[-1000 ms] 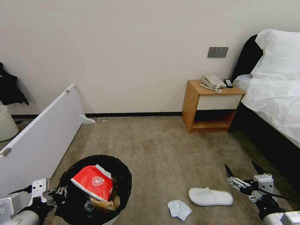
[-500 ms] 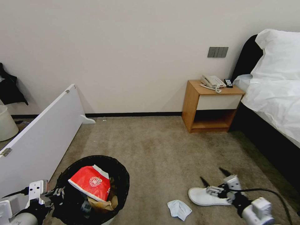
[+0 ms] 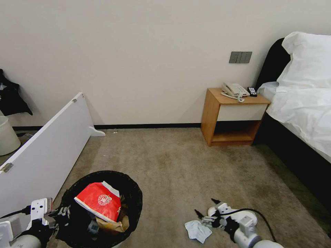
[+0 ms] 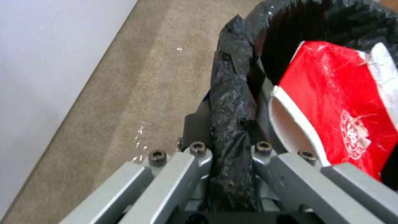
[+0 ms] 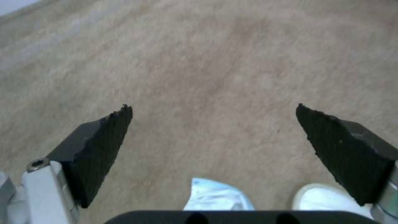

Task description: Pick up the trash bin, then pick up the garbage from the floor and place it into the trash bin.

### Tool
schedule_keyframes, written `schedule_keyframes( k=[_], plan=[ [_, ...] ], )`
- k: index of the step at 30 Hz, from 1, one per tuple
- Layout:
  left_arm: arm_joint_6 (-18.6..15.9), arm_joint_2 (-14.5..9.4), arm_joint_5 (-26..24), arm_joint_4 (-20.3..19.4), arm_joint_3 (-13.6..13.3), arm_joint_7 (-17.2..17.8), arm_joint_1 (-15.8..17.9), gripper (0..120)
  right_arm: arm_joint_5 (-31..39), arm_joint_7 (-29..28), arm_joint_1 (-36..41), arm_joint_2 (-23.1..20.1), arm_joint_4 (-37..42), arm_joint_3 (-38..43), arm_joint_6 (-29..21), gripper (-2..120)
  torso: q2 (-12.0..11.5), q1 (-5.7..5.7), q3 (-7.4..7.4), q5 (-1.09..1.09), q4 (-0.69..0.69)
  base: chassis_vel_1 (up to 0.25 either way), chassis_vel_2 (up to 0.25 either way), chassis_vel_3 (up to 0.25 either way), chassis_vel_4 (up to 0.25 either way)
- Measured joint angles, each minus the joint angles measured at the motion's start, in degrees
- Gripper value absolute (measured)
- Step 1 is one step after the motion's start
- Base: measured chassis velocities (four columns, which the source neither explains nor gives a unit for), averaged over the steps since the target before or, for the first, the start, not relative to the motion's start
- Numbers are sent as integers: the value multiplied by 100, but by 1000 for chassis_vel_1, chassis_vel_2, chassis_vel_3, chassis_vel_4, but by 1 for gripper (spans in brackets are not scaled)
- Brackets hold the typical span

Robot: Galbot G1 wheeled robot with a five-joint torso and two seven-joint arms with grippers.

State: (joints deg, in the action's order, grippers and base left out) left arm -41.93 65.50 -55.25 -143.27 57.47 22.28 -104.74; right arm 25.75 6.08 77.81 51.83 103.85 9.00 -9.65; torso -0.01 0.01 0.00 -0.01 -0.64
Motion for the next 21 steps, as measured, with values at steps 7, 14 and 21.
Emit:
schedule_keyframes(
  k=[7,14,21],
  plan=[
    [0,10,20,0,10,-2,-20,4,-4,-74,-240,21,-289,-327,-49,100,0,0,0,-1,-1,0,0,0,0],
    [0,-20,16,0,31,2,-6,4,-22,-128,-483,86,-865,-610,-82,100,1,0,0,0,0,0,0,0,0],
    [-6,-50,-12,-1,51,8,0,4,-22,-130,-613,179,-1286,-672,-83,100,1,0,0,0,-1,0,0,0,0]
  ],
)
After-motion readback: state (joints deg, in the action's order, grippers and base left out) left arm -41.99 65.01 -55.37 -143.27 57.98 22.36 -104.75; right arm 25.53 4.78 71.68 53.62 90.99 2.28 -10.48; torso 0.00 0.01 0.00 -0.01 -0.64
